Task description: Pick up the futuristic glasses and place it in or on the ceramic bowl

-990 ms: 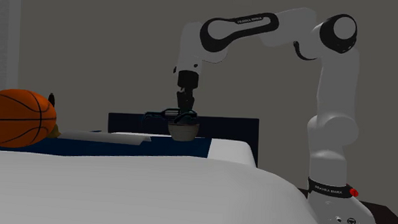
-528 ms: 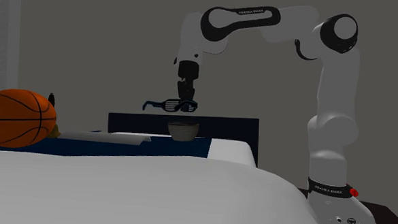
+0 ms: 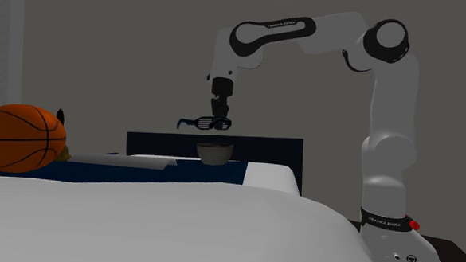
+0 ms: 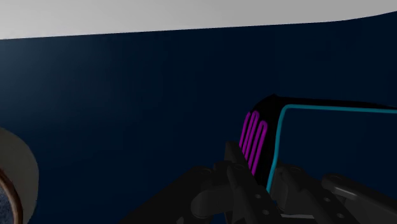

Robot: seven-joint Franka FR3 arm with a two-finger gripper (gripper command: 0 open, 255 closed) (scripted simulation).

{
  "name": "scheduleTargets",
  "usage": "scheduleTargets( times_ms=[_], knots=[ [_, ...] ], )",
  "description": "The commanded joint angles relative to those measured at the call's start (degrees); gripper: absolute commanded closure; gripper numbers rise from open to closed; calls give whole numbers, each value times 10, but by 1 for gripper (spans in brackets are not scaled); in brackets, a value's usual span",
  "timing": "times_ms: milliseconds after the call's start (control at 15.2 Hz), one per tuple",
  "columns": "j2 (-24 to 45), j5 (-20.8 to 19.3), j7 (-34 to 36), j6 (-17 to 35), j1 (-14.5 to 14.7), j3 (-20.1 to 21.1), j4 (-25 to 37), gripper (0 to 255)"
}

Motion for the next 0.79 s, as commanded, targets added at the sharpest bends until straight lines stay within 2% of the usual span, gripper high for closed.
scheduleTargets(
  times_ms=[0,726],
  knots=[
    [9,-3,-27,-2,-12,-15,9,255],
    [99,-14,-155,-32,-77,-84,116,255]
  ],
)
